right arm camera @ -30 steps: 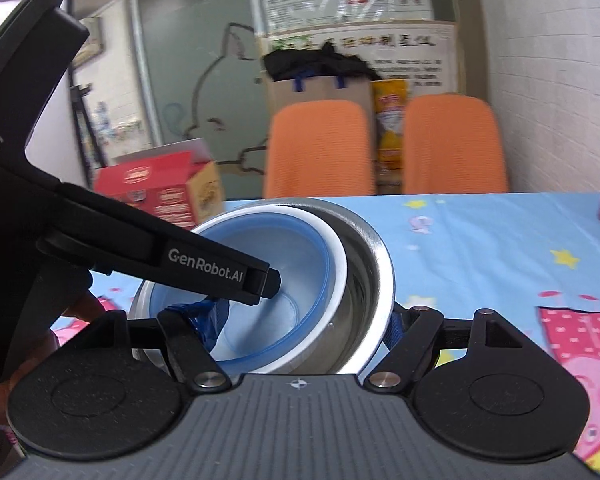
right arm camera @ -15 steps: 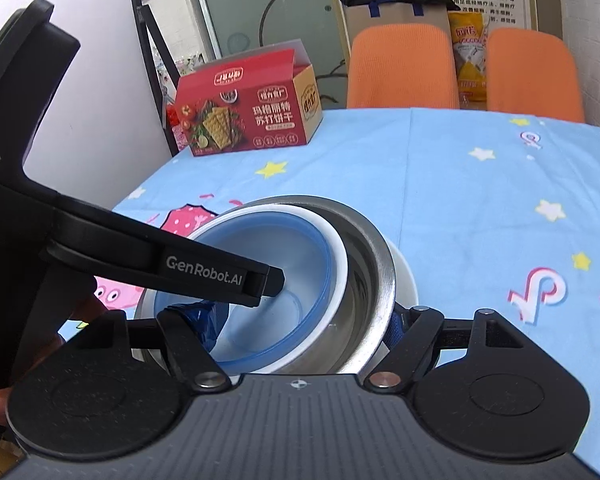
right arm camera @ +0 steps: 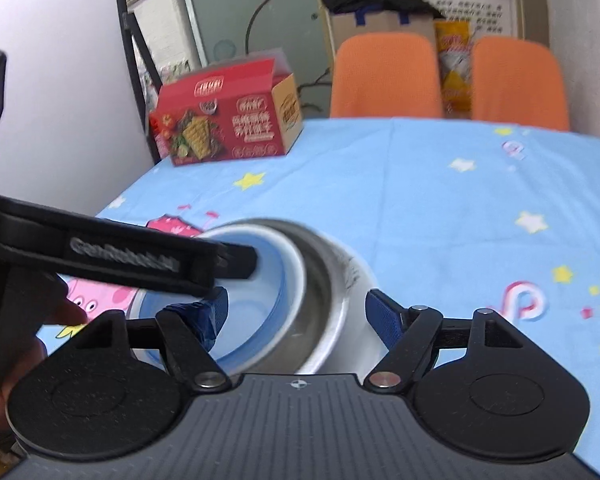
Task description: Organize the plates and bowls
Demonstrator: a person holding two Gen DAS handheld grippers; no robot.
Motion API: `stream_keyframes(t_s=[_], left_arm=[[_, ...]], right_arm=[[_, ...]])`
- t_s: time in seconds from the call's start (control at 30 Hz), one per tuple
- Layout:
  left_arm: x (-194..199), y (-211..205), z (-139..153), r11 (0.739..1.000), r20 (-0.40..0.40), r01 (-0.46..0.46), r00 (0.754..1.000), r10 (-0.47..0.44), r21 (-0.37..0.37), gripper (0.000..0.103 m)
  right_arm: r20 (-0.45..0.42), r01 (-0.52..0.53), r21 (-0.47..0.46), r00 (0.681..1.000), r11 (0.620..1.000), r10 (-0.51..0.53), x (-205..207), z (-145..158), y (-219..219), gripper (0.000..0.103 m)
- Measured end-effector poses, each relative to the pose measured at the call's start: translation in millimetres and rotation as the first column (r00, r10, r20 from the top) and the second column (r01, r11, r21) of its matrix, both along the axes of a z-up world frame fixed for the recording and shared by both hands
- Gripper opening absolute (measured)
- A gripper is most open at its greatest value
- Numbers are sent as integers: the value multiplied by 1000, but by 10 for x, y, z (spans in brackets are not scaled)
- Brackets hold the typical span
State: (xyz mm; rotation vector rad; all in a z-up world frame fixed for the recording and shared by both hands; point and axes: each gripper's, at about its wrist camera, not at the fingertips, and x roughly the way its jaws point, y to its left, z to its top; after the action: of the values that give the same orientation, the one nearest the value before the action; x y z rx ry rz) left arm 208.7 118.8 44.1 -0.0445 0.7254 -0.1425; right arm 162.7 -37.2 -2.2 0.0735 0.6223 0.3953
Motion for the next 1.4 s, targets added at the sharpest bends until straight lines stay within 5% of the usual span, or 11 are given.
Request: stream_keyframes(t_s=[0.33, 1.07, 1.4], left_arm=[[-561, -241, 194, 999, 90, -13, 996, 16, -39, 101], [-1660, -797, -335, 999, 129, -49, 990, 47, 13, 101], [-2170, -904, -616, 998, 117, -62, 991, 60, 17, 101]], right_arm=[[73, 122, 44, 989, 992, -125, -376, 139, -381, 63], [102, 315, 125, 939, 941, -328, -1346, -253, -1054, 65], [78, 379, 37, 922, 925, -380, -1760, -480, -1079, 66]])
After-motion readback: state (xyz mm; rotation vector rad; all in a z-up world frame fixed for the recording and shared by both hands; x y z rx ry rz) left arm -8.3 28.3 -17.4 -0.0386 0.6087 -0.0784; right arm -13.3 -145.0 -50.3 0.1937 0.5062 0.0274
